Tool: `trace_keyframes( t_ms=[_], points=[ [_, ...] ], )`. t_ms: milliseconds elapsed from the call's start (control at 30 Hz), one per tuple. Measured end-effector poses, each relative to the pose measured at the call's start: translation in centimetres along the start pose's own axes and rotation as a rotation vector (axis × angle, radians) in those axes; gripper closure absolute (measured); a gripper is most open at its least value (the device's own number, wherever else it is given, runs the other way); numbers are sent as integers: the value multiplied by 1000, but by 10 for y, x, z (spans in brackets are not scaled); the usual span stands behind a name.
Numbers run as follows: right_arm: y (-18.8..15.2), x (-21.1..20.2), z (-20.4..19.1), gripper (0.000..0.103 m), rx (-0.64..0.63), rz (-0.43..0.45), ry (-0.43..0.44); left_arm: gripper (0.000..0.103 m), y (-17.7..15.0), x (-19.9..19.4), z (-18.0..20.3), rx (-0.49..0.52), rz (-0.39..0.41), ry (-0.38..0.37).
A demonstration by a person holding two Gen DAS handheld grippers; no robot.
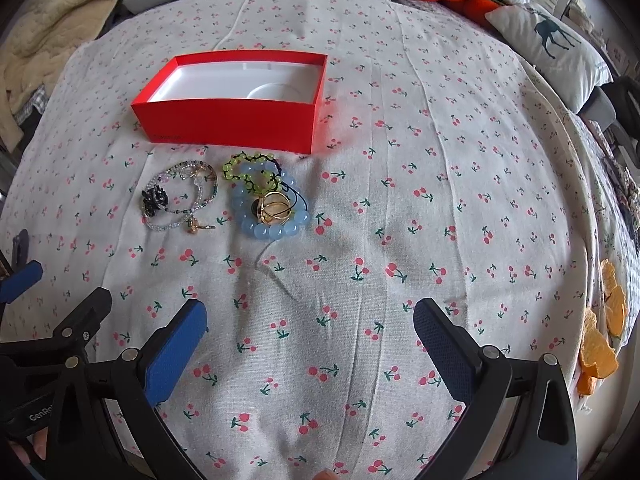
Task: Organize jewelry
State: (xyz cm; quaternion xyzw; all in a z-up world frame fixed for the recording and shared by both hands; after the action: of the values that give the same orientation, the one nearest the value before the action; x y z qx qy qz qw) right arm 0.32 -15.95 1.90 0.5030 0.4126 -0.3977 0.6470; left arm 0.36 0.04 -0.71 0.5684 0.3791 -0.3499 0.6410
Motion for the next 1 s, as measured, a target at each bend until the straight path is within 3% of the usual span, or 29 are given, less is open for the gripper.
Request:
trace_keyframes(
  t_ms=[633,1000],
  points=[
    [0,0,1,0,3,4,-4,0,3,0,-5,-10,10,7],
    [8,-17,5,0,-3,58,-26,0,9,-8,-5,-26,42,12]
  ],
)
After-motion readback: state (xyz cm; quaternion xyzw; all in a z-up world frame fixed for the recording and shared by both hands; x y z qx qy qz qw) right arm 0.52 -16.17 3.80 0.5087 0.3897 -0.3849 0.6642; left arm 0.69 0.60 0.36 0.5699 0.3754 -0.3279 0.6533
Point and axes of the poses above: each gripper's, at about its wrist camera, not at the fingertips, and x roughly the way its jaws point, z to its right, y to its top, the point moved 2 cm from there along x, roughly the way its jaws point, and after that the axes turned 9 degrees about -x, right-handed, at the moved point
